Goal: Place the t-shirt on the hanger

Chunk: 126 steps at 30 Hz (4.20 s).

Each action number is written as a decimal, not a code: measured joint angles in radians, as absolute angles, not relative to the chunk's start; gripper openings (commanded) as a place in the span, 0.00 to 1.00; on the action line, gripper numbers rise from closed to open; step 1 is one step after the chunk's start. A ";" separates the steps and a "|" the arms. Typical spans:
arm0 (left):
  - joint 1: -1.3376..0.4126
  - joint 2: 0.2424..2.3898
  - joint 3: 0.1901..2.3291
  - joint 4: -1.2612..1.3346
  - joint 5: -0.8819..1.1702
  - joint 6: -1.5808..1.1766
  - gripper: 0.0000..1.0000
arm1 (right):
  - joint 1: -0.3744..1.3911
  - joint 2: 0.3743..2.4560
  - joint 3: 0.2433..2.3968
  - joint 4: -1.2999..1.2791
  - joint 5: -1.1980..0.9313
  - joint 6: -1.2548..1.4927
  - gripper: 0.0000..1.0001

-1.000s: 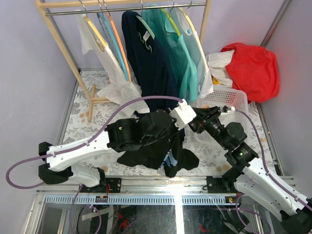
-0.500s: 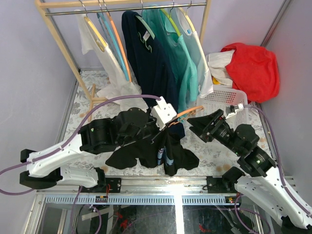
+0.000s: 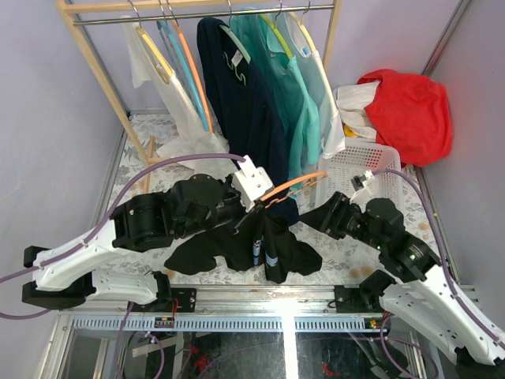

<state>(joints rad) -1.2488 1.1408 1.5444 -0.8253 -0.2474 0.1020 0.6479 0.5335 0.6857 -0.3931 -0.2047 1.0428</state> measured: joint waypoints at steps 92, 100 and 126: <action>-1.248 1.030 1.557 -0.732 -0.096 0.097 0.00 | 0.760 0.585 0.515 -0.146 -0.120 1.090 0.00; -1.248 1.031 1.557 -0.733 -0.066 0.089 0.00 | 0.717 0.693 0.661 -0.153 -0.108 1.031 0.00; -1.248 0.967 1.481 -0.761 -0.097 0.034 0.00 | 0.536 0.642 0.976 -0.554 -0.039 0.767 0.00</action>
